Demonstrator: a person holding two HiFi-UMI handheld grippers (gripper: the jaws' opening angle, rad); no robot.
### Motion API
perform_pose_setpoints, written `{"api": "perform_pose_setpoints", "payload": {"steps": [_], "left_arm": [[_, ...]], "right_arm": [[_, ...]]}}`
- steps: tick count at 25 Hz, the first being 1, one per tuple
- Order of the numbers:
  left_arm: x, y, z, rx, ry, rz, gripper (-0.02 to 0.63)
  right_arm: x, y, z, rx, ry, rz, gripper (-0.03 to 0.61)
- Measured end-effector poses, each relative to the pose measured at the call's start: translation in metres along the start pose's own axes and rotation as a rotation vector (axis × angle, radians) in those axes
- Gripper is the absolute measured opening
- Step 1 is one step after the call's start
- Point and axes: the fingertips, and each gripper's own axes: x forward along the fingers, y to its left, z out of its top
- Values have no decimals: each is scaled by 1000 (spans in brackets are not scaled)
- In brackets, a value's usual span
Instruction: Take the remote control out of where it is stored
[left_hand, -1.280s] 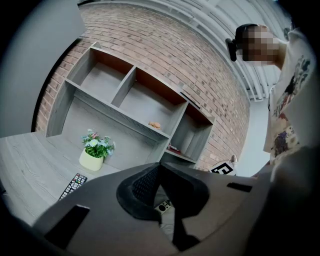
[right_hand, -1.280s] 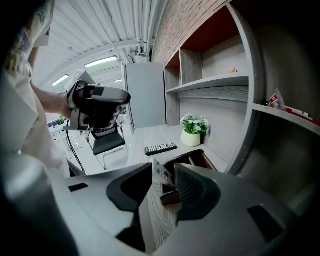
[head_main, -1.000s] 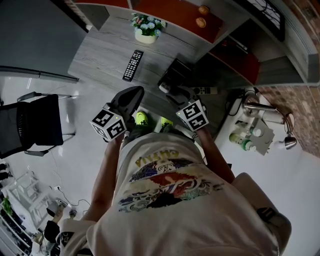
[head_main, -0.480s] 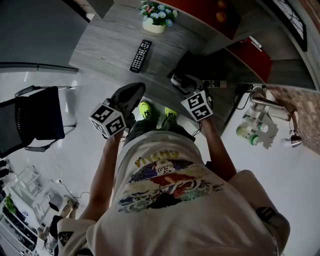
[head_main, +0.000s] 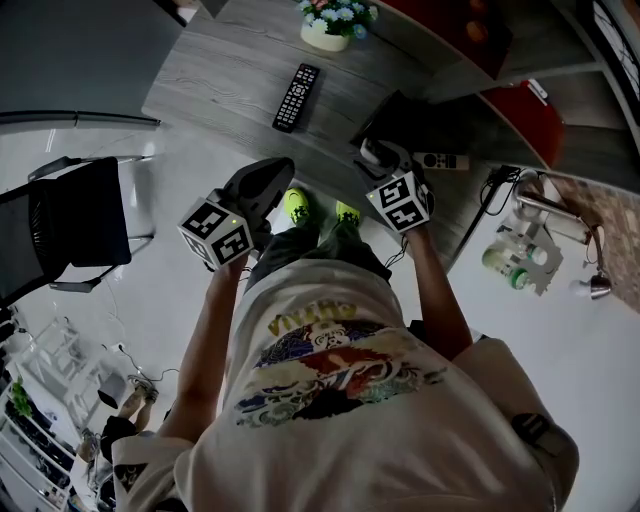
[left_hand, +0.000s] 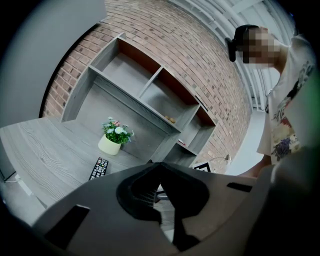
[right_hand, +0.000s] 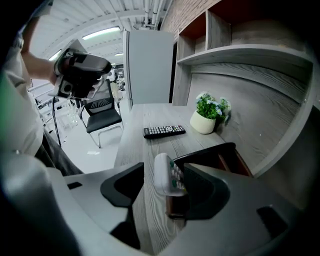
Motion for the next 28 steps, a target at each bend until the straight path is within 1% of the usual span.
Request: {"api": "perform_pose_setpoints", "payload": {"steps": [4,12,17,21,22,23,26,28], "left_arm": [[-4,2,-2,-6,4,-7,6],[-18,8,-13,-21,32,-15,6],[-26,14,-14,-9,37,-12,6],[-30,14,-13,-1,33,-12,6],[-30,13,-13,0,33,-14,6],[-31,12,-14,1,34,-15,6],[-30,11,-12,5,33,-22,6],[-28,8,-10,10,29,-27,6]], "right_arm": [[6,-2,-2,-27,8,-32,230],[15,-6,-3,-5,0,-77,230],[17,-7,-2,2,-8,-104,229],[18,-10,-6,27,-13,-113,224],[18,-11,-7,27,-13,-118,209],[17,-13,-8,18,-10,-122,172],[14,-14,-3,-56,7,-136,149],[11,-15,-2,-82,12,-148,137]]}}
